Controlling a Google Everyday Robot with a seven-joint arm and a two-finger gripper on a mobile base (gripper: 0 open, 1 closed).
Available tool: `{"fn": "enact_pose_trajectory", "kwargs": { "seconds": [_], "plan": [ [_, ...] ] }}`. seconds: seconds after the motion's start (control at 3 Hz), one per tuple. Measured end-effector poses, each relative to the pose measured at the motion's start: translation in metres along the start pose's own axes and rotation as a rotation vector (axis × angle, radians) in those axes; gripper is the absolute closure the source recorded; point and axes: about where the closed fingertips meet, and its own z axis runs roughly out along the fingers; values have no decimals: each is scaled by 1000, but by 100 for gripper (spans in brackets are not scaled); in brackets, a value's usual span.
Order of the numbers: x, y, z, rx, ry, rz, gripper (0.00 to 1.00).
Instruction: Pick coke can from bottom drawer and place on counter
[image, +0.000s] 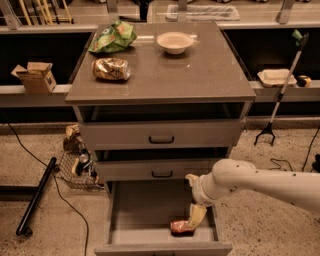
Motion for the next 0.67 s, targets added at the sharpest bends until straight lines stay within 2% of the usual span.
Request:
{"fn": "enact_pose_trajectory", "kwargs": {
  "seconds": [0.33, 0.67],
  "plan": [
    [16, -15, 64, -6, -70, -1, 0],
    [25, 2, 95, -51, -90, 26, 0]
  ]
}}
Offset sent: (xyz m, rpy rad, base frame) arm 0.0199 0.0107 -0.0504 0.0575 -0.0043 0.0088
